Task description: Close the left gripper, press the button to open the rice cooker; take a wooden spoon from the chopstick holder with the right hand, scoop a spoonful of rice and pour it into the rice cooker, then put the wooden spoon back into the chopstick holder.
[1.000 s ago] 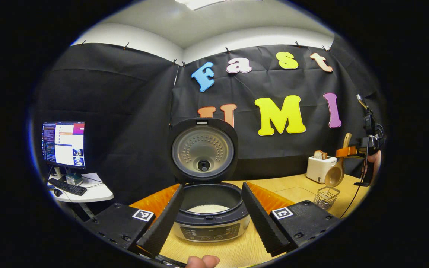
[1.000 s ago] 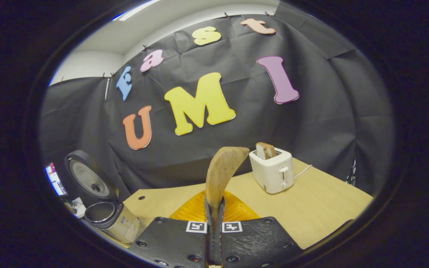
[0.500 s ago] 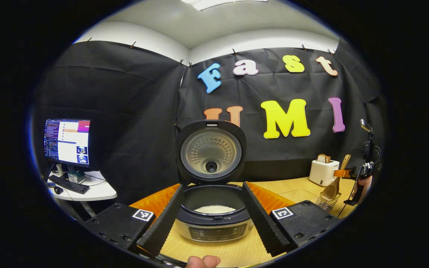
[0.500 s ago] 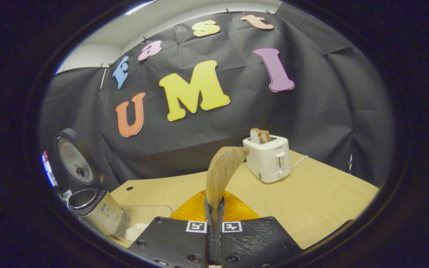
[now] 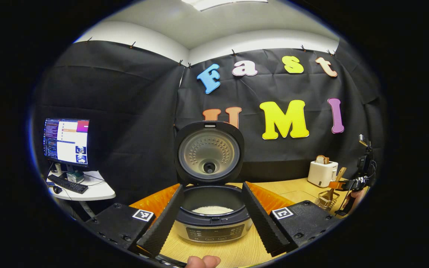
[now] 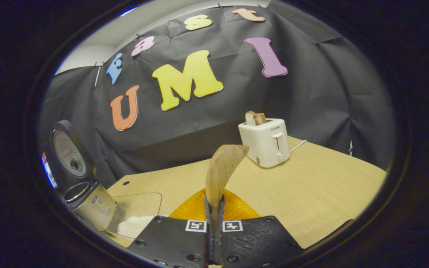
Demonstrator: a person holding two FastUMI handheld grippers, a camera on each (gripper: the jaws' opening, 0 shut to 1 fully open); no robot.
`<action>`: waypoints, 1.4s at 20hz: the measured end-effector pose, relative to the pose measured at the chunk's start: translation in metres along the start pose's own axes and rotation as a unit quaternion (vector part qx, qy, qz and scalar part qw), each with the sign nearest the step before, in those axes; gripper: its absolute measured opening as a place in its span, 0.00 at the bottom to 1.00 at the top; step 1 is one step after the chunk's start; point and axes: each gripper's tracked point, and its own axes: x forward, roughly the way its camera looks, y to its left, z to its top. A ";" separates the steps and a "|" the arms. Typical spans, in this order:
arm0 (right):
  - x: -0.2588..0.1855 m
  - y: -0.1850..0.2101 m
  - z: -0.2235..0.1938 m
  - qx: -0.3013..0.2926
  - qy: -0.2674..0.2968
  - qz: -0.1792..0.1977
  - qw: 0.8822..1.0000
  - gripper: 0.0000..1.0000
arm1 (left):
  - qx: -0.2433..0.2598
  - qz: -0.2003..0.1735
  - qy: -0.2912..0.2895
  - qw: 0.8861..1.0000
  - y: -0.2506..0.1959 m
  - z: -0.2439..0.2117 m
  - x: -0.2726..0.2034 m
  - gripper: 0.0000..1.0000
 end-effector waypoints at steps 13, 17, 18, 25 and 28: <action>-0.027 -0.023 0.000 -0.040 0.000 0.004 0.999 0.95 | -0.016 -0.006 -0.001 1.000 -0.023 0.005 -0.001 0.99; -0.063 -0.029 -0.001 -0.016 -0.002 0.019 1.000 0.92 | -0.001 -0.001 -0.003 1.000 -0.031 0.008 -0.005 0.99; -0.074 -0.032 -0.003 -0.022 -0.003 0.021 1.000 0.91 | 0.001 0.003 -0.003 1.000 -0.033 0.010 -0.007 0.99; -0.132 -0.012 -0.008 -0.096 -0.012 0.089 0.991 0.92 | 0.011 -0.010 -0.009 1.000 -0.056 0.072 0.017 0.99; -0.146 0.009 -0.014 -0.112 -0.013 0.137 0.984 0.95 | 0.009 -0.033 0.003 0.999 -0.056 0.105 0.048 0.99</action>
